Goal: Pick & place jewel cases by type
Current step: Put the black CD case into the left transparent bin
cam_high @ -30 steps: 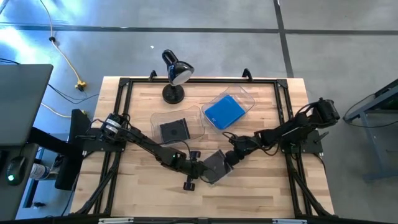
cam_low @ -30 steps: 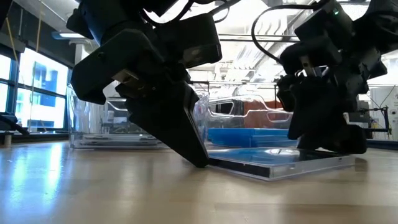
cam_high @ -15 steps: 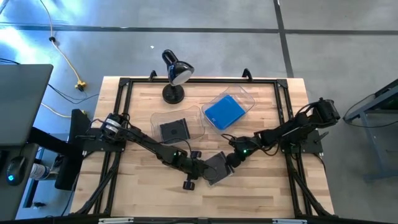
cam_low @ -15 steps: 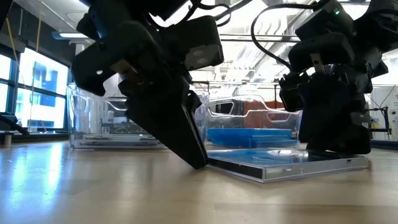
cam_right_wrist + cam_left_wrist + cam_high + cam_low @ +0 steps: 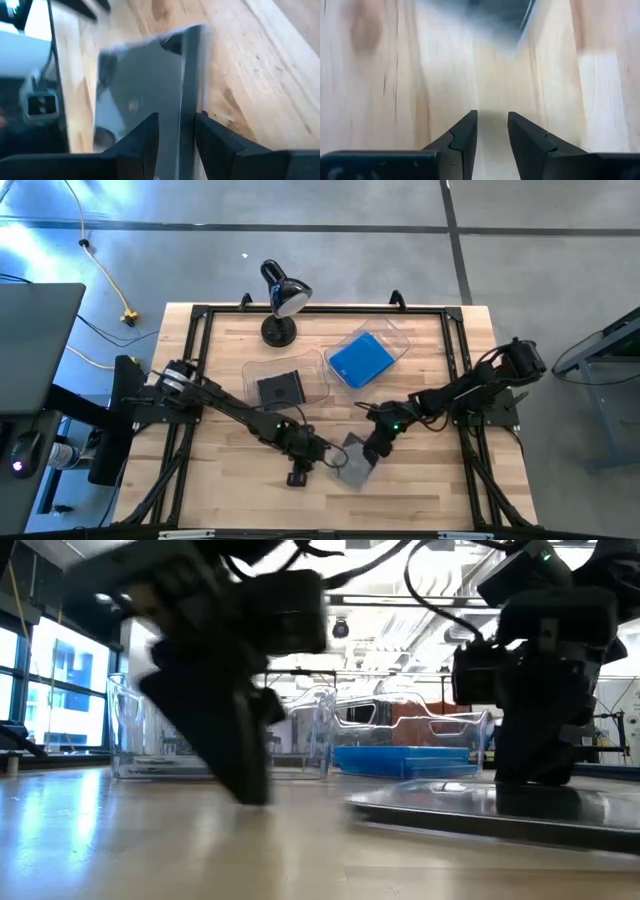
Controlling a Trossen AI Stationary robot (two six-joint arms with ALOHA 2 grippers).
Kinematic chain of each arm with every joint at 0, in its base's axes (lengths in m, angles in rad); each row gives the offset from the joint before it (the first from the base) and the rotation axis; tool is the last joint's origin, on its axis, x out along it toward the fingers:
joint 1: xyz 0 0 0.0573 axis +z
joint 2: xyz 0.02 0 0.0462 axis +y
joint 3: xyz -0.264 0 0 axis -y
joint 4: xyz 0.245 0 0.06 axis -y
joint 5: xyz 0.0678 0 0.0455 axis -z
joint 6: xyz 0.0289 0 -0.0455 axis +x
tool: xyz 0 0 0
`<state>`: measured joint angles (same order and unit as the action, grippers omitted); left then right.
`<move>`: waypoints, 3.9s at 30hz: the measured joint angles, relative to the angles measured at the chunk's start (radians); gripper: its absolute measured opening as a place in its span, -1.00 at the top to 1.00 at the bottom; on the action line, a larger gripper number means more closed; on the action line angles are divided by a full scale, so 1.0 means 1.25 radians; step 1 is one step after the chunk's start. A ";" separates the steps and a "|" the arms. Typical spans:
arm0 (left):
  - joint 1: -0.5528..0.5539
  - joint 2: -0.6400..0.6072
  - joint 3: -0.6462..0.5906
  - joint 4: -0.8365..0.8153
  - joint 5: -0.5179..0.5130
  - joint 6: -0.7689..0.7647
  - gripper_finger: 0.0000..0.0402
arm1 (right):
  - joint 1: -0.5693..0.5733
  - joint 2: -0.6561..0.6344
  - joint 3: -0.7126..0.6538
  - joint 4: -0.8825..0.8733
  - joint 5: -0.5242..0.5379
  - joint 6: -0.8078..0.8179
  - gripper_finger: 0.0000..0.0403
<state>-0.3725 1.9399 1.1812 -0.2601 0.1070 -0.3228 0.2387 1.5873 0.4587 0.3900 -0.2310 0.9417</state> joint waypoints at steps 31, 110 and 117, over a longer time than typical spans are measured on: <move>0.031 -0.035 0.001 0.022 -0.034 -0.036 0.47 | 0.087 -0.020 -0.002 0.122 0.155 -0.132 0.41; 0.183 0.085 0.002 0.429 0.386 -0.326 0.86 | 0.103 -0.021 -0.003 0.300 0.137 -0.194 0.41; 0.183 0.086 0.002 0.462 0.456 -0.329 0.89 | 0.103 -0.021 -0.003 0.338 0.096 -0.166 0.41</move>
<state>-0.1440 2.0480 1.1831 0.3173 0.6774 -0.7341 0.3672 1.5616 0.4553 0.8122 -0.1116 0.7346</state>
